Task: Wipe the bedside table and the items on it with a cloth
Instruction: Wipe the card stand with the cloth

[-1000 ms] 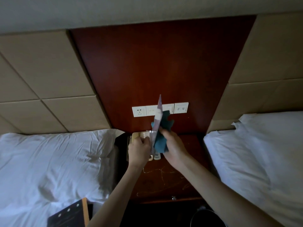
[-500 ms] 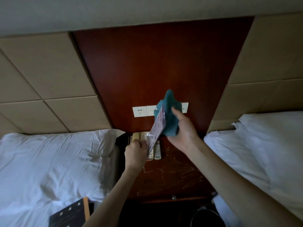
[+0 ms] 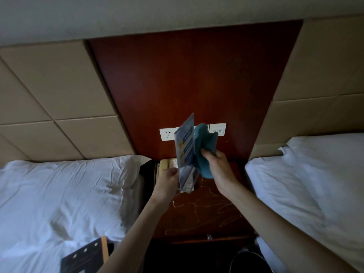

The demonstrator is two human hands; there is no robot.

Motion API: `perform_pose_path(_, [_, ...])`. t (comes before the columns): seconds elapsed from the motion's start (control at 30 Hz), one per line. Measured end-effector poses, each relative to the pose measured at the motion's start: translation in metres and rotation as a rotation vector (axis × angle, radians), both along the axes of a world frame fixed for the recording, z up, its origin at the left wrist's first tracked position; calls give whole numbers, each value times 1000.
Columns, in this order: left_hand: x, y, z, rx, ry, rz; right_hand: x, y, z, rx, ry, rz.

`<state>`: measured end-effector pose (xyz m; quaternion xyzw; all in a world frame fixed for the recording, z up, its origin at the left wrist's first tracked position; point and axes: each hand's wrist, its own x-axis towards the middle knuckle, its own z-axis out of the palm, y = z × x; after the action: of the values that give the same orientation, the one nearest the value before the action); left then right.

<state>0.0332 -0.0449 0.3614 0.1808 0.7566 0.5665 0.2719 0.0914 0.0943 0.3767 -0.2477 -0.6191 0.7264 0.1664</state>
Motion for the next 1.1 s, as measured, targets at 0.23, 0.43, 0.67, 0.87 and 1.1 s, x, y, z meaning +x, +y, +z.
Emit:
perform_pose_path(0.23, [1,-10,9,189,-150,-146,-4,21,-8,-286,41,9])
perform_pose_path(0.43, [1,-5,9,188,-210,-54,1,24,-11,-319,-26,177])
perform_pose_path(0.67, [-7,2,22,-36,-130,98,-4,24,-13,-414,-106,85])
perform_pose_path(0.87, [-10,-2,41,-42,229,102,-6,22,-17,-459,-132,3])
perform_pose_path(1.1, [-4,10,52,-2,391,-101,-12,21,-15,-308,-151,-35])
